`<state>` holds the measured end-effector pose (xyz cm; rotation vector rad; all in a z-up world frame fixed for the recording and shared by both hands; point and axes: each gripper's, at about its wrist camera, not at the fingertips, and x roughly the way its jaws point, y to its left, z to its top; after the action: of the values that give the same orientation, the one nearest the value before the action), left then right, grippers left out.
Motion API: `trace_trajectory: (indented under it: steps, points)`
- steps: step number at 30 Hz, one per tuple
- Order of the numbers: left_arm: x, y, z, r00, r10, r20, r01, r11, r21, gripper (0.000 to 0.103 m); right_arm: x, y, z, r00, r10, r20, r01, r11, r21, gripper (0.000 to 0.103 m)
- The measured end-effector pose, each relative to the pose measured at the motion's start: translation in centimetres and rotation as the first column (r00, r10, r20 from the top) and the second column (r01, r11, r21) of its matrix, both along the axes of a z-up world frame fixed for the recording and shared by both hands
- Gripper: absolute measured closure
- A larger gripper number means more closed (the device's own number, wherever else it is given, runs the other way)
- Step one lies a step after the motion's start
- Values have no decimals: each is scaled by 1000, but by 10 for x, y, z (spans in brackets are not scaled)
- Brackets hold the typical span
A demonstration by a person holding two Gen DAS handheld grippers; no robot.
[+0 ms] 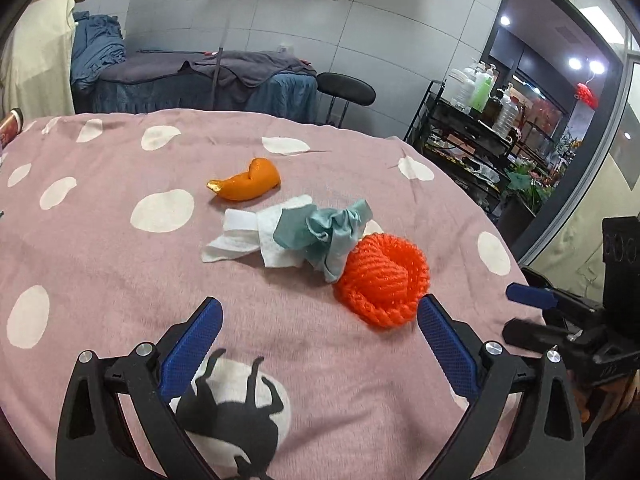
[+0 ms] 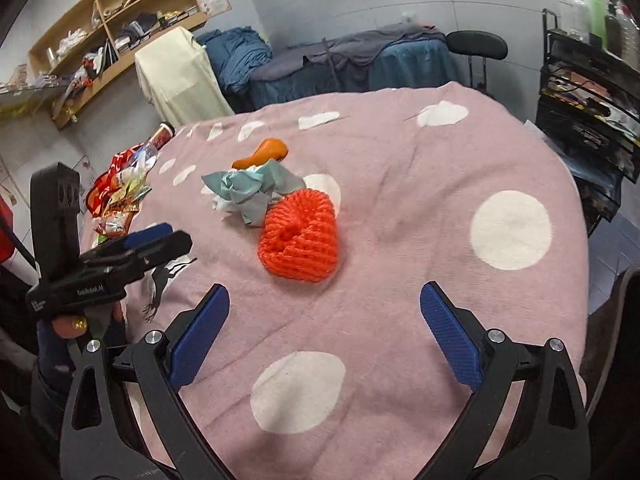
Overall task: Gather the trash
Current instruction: 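Grasp the teal cloth with the left tool while the right tool grasps the orange mesh net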
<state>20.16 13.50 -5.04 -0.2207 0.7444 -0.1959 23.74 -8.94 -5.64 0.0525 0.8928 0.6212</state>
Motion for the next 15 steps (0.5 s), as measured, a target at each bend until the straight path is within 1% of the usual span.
trace_trajectory:
  steps: [4,6,7,10,12,13,14,15]
  points:
    - [26,-7,3,1000,-7,-3,7,999,34,9,22,27,-13,997,38,-67,-41,998,-43,16]
    - [38,-11,4,1000,-2,-2,2,999,48,10,33,37,-20,994,45,-100,-52,997,-61,21]
    - [44,-13,5,1000,1,2,-1,998,67,11,38,42,-23,992,52,-119,-61,996,-70,24]
    - [53,-24,5,1000,-9,18,7,993,116,21,46,49,-26,990,56,-127,-66,995,-77,32]
    - [56,-31,3,1000,-21,21,18,989,147,35,53,53,-31,988,58,-142,-70,994,-82,40]
    - [58,-33,1,999,-27,16,25,987,159,40,56,56,-35,985,65,-158,-78,994,-78,52]
    - [60,-35,-2,999,-32,9,30,985,167,50,57,57,-36,984,70,-165,-83,994,-77,64]
    - [60,-36,-4,999,-37,4,36,985,171,61,57,58,-38,983,74,-168,-88,993,-76,69]
